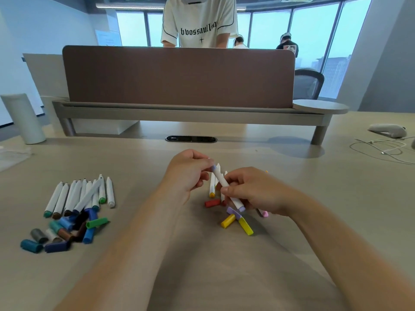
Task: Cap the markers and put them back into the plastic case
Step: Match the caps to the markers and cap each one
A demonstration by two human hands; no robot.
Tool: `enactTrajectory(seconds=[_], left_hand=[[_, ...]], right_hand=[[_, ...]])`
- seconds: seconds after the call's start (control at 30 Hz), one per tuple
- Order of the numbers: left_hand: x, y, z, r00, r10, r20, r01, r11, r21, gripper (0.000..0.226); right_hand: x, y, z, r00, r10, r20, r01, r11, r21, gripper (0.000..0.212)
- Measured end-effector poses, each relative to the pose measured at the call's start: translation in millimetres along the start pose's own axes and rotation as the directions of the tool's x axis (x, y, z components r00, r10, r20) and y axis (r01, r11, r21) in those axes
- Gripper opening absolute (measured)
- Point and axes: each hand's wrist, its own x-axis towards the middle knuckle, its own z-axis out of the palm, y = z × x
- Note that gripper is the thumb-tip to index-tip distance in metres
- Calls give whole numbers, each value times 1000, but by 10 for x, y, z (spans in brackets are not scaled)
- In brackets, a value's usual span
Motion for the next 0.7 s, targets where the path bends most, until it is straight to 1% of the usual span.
enactTrajectory(seconds=[0.07, 0.13, 0.23, 0.3, 0.37, 0.43, 0.47, 0.53, 0.57, 0.63, 0.7], left_hand=[[2, -24, 39, 1000, 18, -9, -18, 999, 30, 8], [-3, -35, 78, 1000, 25, -10, -25, 998, 53, 7], [-32, -19, 107, 999, 39, 13, -40, 996, 82, 1], [-45, 4, 97, 999, 49, 23, -51, 992, 111, 6], [-46, 26, 74, 998, 29, 53, -34, 994, 100, 10], [-64, 46, 64, 994, -1, 111, -7, 997, 73, 14], [-79, 53, 68, 991, -8, 133, -3, 997, 76, 17], [-93, 60, 79, 991, 3, 132, -17, 994, 106, 23], [-91, 62, 80, 993, 19, 114, -35, 990, 136, 24], [-72, 65, 63, 994, 71, 81, -89, 965, 248, 15], [-44, 68, 29, 987, 119, 109, -151, 919, 364, 6]], right_hand=[[-9, -8, -6, 999, -8, -53, 3, 996, -93, 23], [-30, -11, -17, 998, -5, -59, -2, 993, -118, 24], [-71, 7, -69, 997, 10, -78, -18, 995, -96, 27], [-88, 22, -99, 997, 29, -68, -34, 996, -78, 29], [-70, 46, -101, 997, 39, -74, -46, 995, -86, 27], [-5, 82, -92, 992, 44, -119, -58, 992, -111, 24], [35, 102, -92, 988, 47, -147, -66, 990, -128, 20], [97, 145, -89, 981, 70, -182, -107, 973, -204, 11], [119, 173, -82, 978, 90, -189, -139, 955, -263, 12], [154, 241, -56, 969, 139, -203, -205, 913, -353, 14], [171, 287, -30, 957, 187, -222, -264, 878, -398, 16]])
